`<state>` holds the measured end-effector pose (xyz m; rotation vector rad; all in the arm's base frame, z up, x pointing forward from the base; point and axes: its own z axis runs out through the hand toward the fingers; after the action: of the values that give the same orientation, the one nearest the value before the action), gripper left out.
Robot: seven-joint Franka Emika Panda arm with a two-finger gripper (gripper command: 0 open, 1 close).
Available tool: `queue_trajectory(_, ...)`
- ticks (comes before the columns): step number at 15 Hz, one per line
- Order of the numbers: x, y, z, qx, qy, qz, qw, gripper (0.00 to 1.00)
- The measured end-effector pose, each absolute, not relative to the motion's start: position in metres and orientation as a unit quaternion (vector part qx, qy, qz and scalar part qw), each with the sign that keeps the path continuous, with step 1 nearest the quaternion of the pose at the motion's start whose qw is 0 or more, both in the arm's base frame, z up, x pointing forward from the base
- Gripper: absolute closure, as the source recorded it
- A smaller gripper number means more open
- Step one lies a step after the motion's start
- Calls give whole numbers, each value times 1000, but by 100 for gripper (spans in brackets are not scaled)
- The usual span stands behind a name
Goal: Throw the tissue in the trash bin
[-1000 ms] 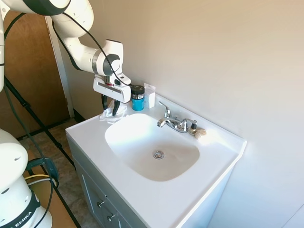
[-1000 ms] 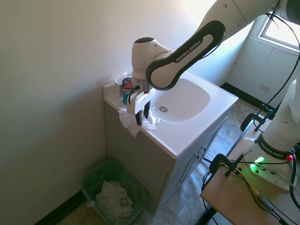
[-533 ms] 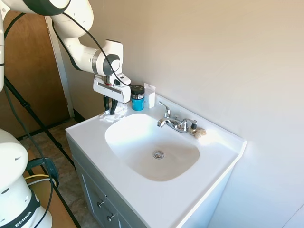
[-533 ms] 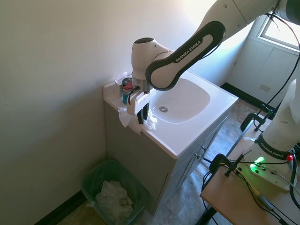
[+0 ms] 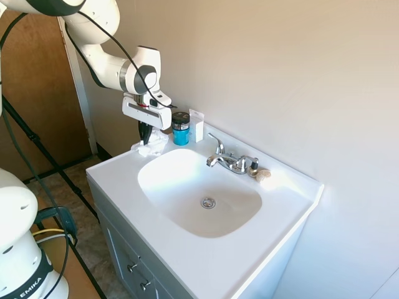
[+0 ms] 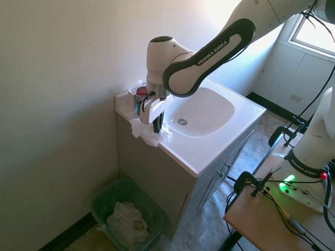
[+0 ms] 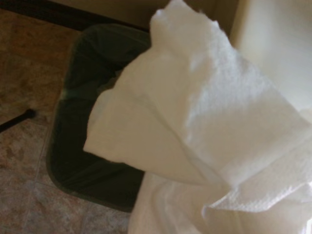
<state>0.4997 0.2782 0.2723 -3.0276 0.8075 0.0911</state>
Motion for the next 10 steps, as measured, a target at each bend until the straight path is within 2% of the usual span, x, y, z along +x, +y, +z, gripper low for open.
queue_trajectory(2, 490, 293, 283, -969, 247, 23, 0, 100)
queue_trajectory(7, 447, 352, 275, -978, 204, 3, -45, 100)
queue_trajectory(10, 451, 383, 270, -979, 194, -8, -54, 100)
